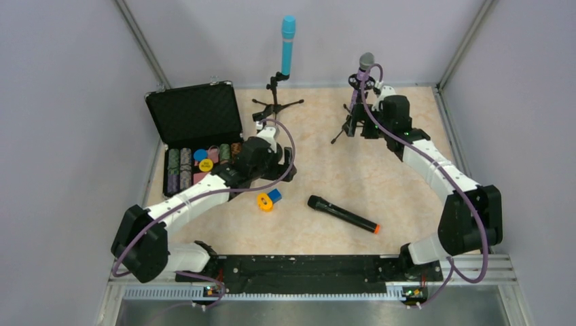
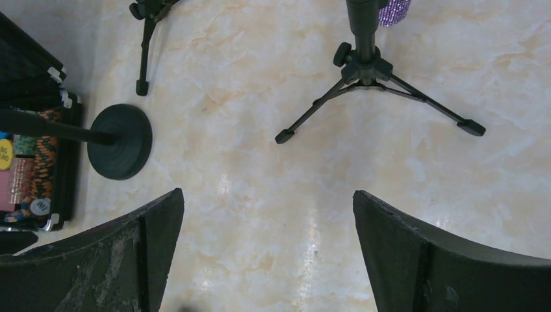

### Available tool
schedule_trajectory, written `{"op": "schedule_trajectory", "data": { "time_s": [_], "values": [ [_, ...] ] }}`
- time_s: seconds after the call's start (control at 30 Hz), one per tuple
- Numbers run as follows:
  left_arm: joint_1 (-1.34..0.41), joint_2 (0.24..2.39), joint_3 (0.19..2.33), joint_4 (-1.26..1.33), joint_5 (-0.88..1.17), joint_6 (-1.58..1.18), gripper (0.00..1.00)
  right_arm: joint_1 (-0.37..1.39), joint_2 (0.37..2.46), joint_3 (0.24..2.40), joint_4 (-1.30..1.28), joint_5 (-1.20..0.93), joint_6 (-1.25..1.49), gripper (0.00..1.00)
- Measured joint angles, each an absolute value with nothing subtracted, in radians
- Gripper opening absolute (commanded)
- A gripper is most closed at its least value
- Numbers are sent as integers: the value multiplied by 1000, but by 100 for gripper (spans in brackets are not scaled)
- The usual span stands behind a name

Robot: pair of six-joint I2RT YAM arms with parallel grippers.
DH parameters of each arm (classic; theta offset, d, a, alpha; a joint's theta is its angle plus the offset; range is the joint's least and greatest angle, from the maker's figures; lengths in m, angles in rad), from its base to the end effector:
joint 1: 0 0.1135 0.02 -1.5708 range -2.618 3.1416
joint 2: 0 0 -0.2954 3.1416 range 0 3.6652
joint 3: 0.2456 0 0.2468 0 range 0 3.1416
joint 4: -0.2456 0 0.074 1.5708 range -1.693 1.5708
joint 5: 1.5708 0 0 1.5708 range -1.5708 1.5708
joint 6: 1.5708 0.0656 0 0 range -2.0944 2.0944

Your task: Attach the microphones to the stand

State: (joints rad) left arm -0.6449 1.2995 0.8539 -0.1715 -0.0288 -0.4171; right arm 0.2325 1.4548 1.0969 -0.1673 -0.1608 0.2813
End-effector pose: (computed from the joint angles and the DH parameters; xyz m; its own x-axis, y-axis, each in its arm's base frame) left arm 0.2381 -0.1768 0.2683 -0.6586 -0.0113 -0.7524 0.3449 0.8842 -0.3152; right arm 0.3392 0.0911 0.3097 -0.5693 0.1468 -0.8089 -0.2125 0.9242 0.3173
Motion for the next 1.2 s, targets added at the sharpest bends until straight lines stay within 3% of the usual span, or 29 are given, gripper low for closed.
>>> {"op": "schedule_trajectory", "data": {
  "time_s": [0.5,1.2],
  "values": [
    [-559,1260,737,-14,149,-505,99,233,1420,975,-130,-263,307,99],
    [-277,1103,417,426,342,-821,99,271,1377,875,-90,-321,334,99]
  ]
}}
